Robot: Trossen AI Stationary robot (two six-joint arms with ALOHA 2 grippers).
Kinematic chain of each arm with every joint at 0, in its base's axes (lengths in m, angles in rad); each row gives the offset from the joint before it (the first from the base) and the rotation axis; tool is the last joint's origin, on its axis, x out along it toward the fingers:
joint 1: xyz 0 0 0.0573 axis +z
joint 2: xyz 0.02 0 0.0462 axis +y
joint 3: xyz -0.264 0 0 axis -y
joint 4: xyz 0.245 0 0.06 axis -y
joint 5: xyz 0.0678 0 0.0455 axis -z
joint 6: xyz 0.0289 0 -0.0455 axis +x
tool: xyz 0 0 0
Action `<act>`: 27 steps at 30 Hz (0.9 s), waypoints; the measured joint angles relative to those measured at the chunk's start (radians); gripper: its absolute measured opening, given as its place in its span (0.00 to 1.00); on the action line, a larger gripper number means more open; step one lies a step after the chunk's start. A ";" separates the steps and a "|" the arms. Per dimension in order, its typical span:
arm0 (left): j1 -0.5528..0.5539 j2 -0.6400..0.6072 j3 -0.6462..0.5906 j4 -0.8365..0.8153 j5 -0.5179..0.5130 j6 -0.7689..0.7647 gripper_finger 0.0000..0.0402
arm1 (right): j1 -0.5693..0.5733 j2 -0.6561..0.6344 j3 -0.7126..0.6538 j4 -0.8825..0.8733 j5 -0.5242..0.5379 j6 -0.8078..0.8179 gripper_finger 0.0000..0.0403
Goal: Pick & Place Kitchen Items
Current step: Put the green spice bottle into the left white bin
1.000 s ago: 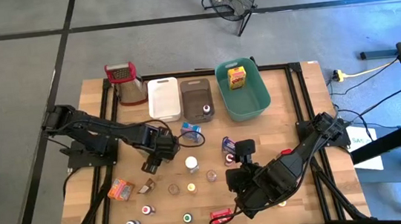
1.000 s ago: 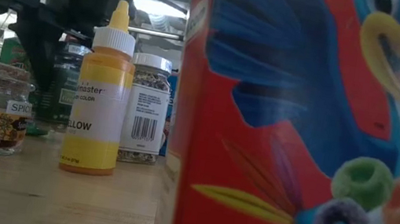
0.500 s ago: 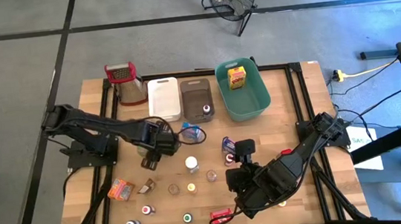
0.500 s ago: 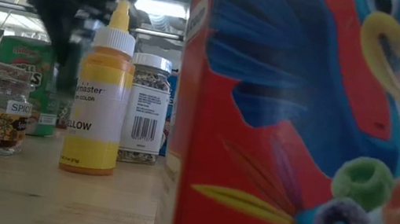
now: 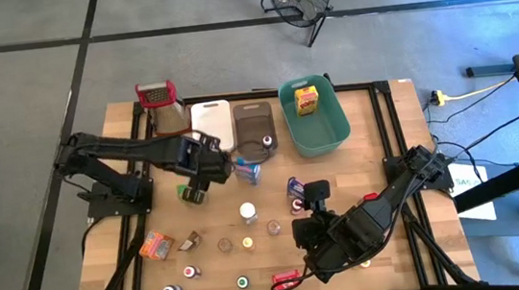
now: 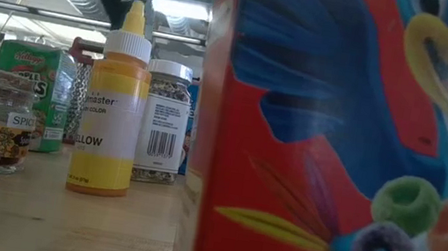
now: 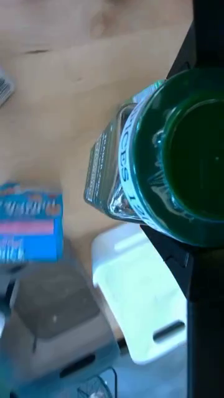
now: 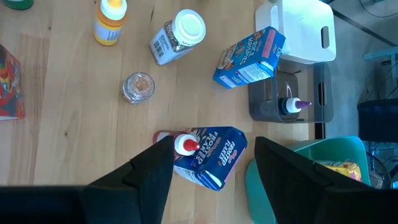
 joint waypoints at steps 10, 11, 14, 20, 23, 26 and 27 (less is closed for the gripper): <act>0.277 0.000 0.110 -0.014 0.057 0.151 0.50 | 0.000 0.000 0.000 0.000 0.002 -0.019 0.56; 0.311 0.000 0.111 -0.009 0.060 0.165 0.50 | 0.000 0.000 0.000 0.000 0.002 -0.019 0.56; 0.413 0.000 0.111 0.019 0.110 0.207 0.50 | 0.000 0.000 0.000 0.000 0.002 -0.026 0.56; 0.586 0.021 0.111 0.060 0.248 0.229 0.50 | -0.002 0.000 0.000 0.000 0.002 -0.030 0.56; 0.647 0.046 0.111 0.068 0.287 0.231 0.50 | -0.002 0.000 0.000 0.000 0.002 -0.030 0.56; 0.704 0.083 0.111 0.079 0.292 0.213 0.50 | -0.004 0.000 0.000 0.000 0.002 -0.031 0.56; 0.723 0.098 0.111 0.077 0.293 0.206 0.51 | -0.005 0.000 0.000 0.000 0.002 -0.030 0.56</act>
